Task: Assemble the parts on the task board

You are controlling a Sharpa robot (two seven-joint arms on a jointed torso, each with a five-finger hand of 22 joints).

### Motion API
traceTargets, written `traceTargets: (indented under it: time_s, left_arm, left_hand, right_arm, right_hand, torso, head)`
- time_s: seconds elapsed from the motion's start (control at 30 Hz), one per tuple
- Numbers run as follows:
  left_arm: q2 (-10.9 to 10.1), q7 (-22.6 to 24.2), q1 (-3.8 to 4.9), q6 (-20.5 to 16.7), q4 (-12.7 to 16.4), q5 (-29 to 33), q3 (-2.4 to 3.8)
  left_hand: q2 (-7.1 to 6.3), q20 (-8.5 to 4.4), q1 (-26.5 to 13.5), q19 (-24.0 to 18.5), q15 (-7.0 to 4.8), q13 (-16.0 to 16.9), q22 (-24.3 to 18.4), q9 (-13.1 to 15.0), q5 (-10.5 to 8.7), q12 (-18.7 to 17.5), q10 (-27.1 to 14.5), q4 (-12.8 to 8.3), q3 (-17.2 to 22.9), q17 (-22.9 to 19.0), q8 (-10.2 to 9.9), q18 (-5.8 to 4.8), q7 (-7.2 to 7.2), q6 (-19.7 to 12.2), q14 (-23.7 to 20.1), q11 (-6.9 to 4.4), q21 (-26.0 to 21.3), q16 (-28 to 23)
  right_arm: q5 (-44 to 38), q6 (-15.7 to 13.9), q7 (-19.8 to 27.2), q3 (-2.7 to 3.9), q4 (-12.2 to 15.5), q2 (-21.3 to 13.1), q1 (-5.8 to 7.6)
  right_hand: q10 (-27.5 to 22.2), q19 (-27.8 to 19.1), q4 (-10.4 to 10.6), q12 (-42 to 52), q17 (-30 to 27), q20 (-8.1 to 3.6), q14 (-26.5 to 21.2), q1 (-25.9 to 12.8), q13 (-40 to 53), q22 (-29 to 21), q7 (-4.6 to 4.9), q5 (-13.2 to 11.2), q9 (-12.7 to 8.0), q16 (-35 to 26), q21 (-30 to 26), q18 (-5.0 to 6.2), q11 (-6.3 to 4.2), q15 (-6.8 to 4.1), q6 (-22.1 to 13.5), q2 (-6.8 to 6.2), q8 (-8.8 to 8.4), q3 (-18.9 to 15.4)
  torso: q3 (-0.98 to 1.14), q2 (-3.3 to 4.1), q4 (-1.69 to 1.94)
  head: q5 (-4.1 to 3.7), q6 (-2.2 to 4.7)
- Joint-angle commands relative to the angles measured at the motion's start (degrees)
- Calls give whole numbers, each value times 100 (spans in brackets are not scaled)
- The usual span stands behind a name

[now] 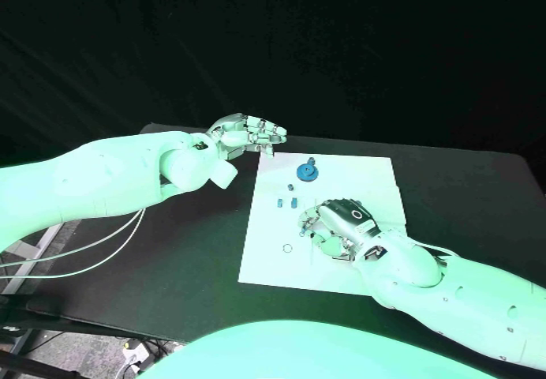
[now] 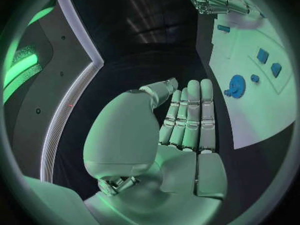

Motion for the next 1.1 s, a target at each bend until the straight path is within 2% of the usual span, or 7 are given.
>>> traceTargets:
  time_s: [0.03,1.1]
  left_arm:
    - [10,2,3,24,1,8,5]
    - [3,-43,3,67,-23,12,5]
  left_hand:
    - [29,-45,-54,-42,33,-62,-45,82,133,-49,-2,-20,-91,-61,4,-100,43,-26,-29,48,-63,-83]
    - [29,-40,-68,-41,38,-68,-54,83,132,-55,-8,-13,-102,-67,4,-101,44,-22,-29,52,-76,-88]
  right_arm:
    - [-11,21,6,-1,11,6,-6]
    - [-15,99,-13,-6,24,12,-11]
  right_hand:
    - [398,163,-130,95,109,-7,378,-140,230,734,51,61,157,6,89,-130,-120,-17,143,152,153,221]
    - [400,163,-145,85,113,-7,380,-158,233,737,54,61,162,11,87,-131,-117,-14,138,159,151,229]
  torso:
    - [1,1,1]
    - [-2,1,3]
  head:
    - [-4,0]
    - [6,0]
